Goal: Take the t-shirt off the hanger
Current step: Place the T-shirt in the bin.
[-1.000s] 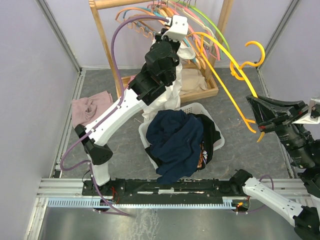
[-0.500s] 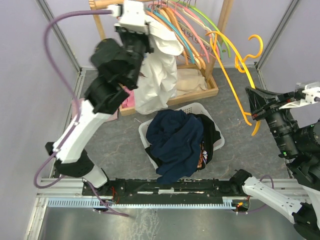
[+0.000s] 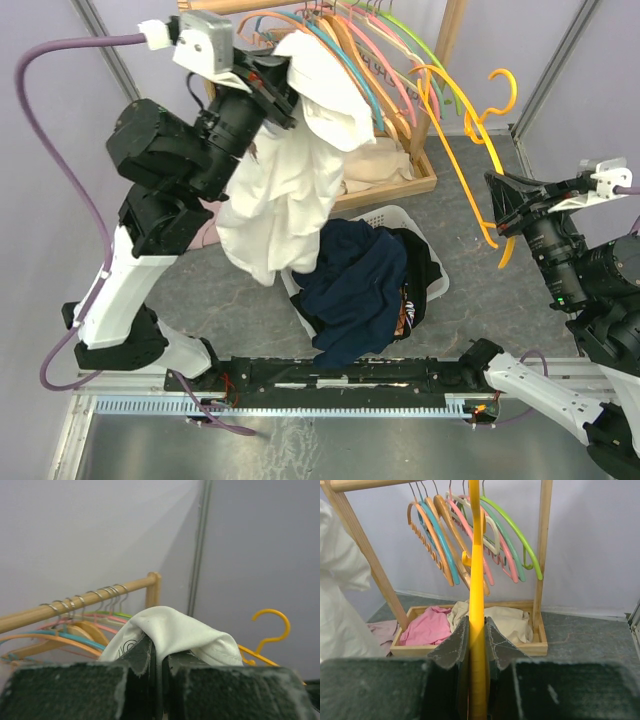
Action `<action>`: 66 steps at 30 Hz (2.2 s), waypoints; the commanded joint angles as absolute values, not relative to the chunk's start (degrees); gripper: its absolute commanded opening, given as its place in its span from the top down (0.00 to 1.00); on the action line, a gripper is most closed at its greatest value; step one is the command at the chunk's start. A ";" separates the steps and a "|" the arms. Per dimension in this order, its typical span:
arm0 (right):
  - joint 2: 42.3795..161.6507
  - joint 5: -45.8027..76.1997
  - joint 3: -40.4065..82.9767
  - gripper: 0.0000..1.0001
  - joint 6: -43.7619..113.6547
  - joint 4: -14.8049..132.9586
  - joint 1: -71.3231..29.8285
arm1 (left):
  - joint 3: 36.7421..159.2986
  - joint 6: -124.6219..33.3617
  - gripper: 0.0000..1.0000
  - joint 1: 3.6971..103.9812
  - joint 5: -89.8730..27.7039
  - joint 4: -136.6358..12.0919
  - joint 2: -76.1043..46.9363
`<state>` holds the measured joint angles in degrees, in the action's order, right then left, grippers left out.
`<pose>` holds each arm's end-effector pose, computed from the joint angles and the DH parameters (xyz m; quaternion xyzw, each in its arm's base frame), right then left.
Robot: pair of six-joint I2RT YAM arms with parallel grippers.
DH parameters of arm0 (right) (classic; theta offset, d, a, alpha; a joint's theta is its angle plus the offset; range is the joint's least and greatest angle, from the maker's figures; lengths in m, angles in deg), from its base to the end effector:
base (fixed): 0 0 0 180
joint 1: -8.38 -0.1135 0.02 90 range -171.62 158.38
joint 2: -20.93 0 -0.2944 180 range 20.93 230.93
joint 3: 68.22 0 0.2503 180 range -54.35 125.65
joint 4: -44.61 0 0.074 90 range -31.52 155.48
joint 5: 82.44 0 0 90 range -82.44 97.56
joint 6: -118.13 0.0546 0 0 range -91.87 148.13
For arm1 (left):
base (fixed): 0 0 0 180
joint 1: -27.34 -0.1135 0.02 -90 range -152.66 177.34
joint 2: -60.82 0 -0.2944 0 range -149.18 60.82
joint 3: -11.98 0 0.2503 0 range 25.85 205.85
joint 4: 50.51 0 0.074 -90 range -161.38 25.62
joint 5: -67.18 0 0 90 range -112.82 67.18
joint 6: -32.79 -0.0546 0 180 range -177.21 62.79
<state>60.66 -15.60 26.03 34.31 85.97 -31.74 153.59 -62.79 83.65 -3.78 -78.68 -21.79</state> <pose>0.0596 0.0221 0.5338 -0.0273 0.6282 0.1870 0.7548 0.1362 -0.1723 0.6844 0.1270 0.4916 -0.2936 0.8099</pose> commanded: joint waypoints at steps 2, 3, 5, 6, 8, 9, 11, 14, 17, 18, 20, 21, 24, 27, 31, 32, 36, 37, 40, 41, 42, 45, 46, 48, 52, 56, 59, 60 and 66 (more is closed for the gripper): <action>60.59 -16.47 26.32 0.98 34.77 83.17 -31.80 | 154.00 -57.97 0.97 87.17 -9.83 -78.17 -23.82; 60.57 -16.56 26.33 0.98 34.76 83.22 -31.83 | 154.00 -57.90 0.97 87.78 -9.76 -78.10 -24.20; 60.57 -16.97 26.48 0.98 34.75 83.46 -31.81 | 154.14 -57.79 0.97 88.94 -9.24 -78.12 -25.12; 60.53 -17.30 26.53 0.98 34.72 83.66 -31.79 | 154.24 -57.70 0.97 89.44 -9.06 -78.05 -25.52; 60.36 -17.76 26.47 0.99 34.58 83.71 -31.81 | 154.22 -57.29 0.97 90.31 -8.89 -77.99 -26.08; 60.32 -17.95 26.49 0.98 34.54 83.77 -31.83 | 153.92 -56.91 0.97 90.61 -8.81 -77.98 -26.33; 60.14 -18.35 26.39 0.98 34.34 83.88 -31.84 | 152.06 -56.04 0.97 91.04 -8.73 -77.91 -26.23; 59.88 -18.99 26.08 0.98 34.03 83.79 -31.86 | 142.73 -53.80 0.97 91.31 -7.61 -74.78 -23.59; 59.78 -19.59 25.90 0.98 33.62 83.70 -31.86 | 131.23 -50.47 0.97 91.34 -7.33 -70.05 -19.03; 59.86 -19.87 25.97 0.98 33.44 83.71 -31.80 | 128.41 -49.51 0.97 91.35 -6.91 -69.35 -17.86; 60.00 -20.53 26.14 0.98 33.05 83.62 -31.85 | 123.61 -47.59 0.97 91.34 -6.48 -68.95 -15.76; 60.26 -20.81 26.31 0.98 32.68 83.37 -31.85 | 118.13 -45.20 0.97 91.40 -6.05 -69.61 -13.55; 60.67 -20.72 26.27 0.98 32.63 82.96 -31.80 | 114.09 -43.60 0.97 91.52 -4.31 -71.69 -11.96; 61.58 -20.44 26.28 0.98 32.72 82.75 -31.79 | 110.75 -42.59 0.97 91.57 -3.66 -73.99 -10.83; 62.47 -20.13 25.95 0.98 32.91 82.25 -31.80 | 108.48 -41.09 0.97 91.60 -5.52 -80.09 -10.82; 62.69 -19.94 25.90 0.98 32.96 82.06 -31.81 | 107.22 -40.64 0.97 91.62 -5.99 -81.26 -10.81; 63.37 -19.27 25.58 0.99 33.19 81.65 -31.83 | 100.43 -38.06 0.97 91.68 -4.51 -82.87 -10.48; 63.45 -19.14 25.34 0.98 33.27 81.49 -31.84 | 98.13 -37.38 0.97 91.74 -3.60 -82.54 -10.28; 63.82 -18.84 24.88 0.98 33.42 81.03 -31.80 | 91.31 -34.50 0.97 92.39 -1.31 -80.25 -10.40; 64.07 -18.69 24.77 0.98 33.53 80.86 -31.81 | 88.57 -33.66 0.97 93.28 0.35 -78.77 -10.76; 64.19 -18.60 24.66 0.98 33.60 80.78 -31.81 | 87.21 -32.99 0.97 93.86 1.56 -77.53 -11.06; 64.72 -17.76 24.66 0.98 33.86 80.28 -31.79 | 82.75 -30.69 0.97 96.13 4.92 -74.74 -13.69; 64.85 -17.34 24.66 0.99 33.91 79.95 -31.79 | 82.02 -29.91 0.97 96.74 5.55 -74.22 -15.02; 65.28 -16.47 24.85 0.98 34.01 79.27 -31.81 | 81.51 -28.63 0.97 97.40 5.98 -74.00 -18.40; 65.83 -15.29 25.65 0.98 34.06 78.65 -31.79 | 81.04 -27.32 0.97 98.40 6.96 -73.50 -22.78; 66.02 -13.81 26.19 0.98 33.86 77.64 -31.82 | 81.57 -26.98 0.97 98.44 8.97 -74.58 -23.62; 66.38 -12.28 26.74 0.98 33.60 76.85 -31.85 | 82.55 -27.19 0.97 98.44 9.87 -76.85 -22.32; 66.64 -11.56 27.11 0.98 33.56 76.59 -31.79 | 83.05 -27.30 0.95 98.44 11.33 -77.81 -21.77; 68.39 -7.96 28.47 0.98 33.11 74.27 -31.79 | 85.87 -27.96 0.44 99.14 13.32 -82.62 -16.19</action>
<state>67.41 -11.69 25.57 33.80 80.11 -31.74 83.85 -29.51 98.58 10.54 -75.95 -19.95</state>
